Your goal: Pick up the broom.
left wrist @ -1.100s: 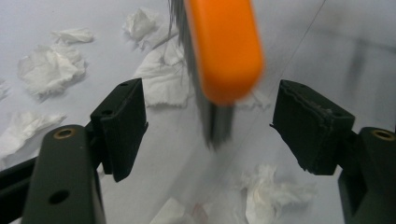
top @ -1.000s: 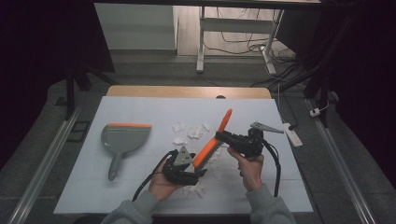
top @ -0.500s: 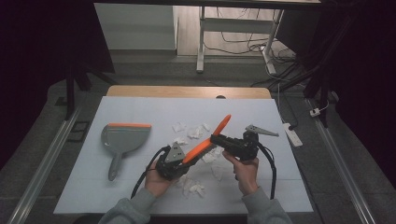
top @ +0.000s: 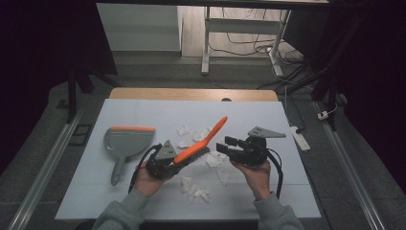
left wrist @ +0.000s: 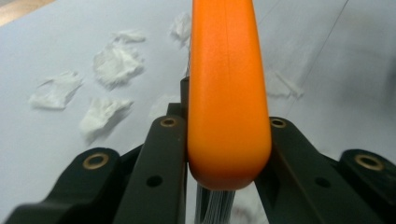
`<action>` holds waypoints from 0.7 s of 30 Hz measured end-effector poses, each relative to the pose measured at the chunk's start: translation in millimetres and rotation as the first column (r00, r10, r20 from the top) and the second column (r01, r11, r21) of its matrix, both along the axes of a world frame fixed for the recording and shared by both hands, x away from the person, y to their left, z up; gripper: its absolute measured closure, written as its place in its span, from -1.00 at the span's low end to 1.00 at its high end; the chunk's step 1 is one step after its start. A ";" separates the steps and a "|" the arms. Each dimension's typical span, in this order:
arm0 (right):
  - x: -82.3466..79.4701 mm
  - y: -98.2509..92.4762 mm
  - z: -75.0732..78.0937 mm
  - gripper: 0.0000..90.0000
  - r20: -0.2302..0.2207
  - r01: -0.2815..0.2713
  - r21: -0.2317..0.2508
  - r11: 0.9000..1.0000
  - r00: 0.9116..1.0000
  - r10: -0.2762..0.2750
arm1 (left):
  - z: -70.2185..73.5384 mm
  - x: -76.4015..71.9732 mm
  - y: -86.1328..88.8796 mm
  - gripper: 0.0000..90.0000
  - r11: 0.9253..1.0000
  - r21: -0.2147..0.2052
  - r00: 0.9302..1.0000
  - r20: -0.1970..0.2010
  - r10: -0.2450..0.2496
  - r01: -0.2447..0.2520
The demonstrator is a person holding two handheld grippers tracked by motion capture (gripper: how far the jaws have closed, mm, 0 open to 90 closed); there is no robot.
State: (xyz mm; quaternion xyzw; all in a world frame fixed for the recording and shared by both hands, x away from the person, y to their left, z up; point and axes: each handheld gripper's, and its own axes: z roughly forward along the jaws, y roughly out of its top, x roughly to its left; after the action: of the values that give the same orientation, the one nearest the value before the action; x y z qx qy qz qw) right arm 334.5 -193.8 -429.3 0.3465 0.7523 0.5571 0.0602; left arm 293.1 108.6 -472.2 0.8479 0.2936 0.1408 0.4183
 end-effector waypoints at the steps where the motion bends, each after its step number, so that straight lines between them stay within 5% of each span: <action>1: -1.6 -0.8 3.7 -0.09 0.014 -0.020 -0.031 0.999 1.000 0.020 | 0.8 0.5 1.5 0.74 1.000 0.014 1.000 -0.002 0.003 -0.003; 4: -6.4 0.1 12.7 -0.14 0.023 -0.110 -0.103 0.989 0.993 0.113 | 1.8 2.8 5.9 0.74 0.999 0.033 0.999 -0.034 -0.003 0.004; 8: -12.3 4.2 19.9 -0.20 0.056 -0.143 -0.202 0.969 0.986 0.158 | 5.3 1.8 6.6 0.74 0.997 0.068 0.999 -0.047 -0.017 0.021; 12: -15.1 8.6 23.5 -0.24 0.071 -0.161 -0.248 0.955 0.980 0.184 | 7.9 0.4 3.4 0.74 0.993 0.108 0.998 -0.047 -0.032 0.037; 21: -23.8 24.5 26.4 -0.26 0.116 -0.183 -0.394 0.901 0.962 0.246 | 7.0 -2.2 -8.9 0.74 0.978 0.185 0.994 -0.065 -0.086 0.097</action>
State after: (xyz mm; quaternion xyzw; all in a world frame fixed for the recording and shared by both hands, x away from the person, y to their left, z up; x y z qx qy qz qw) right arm 310.7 -169.3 -402.9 0.1967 0.8720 0.4303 0.1255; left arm 290.9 99.7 -465.3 0.8998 0.2516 0.1243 0.3340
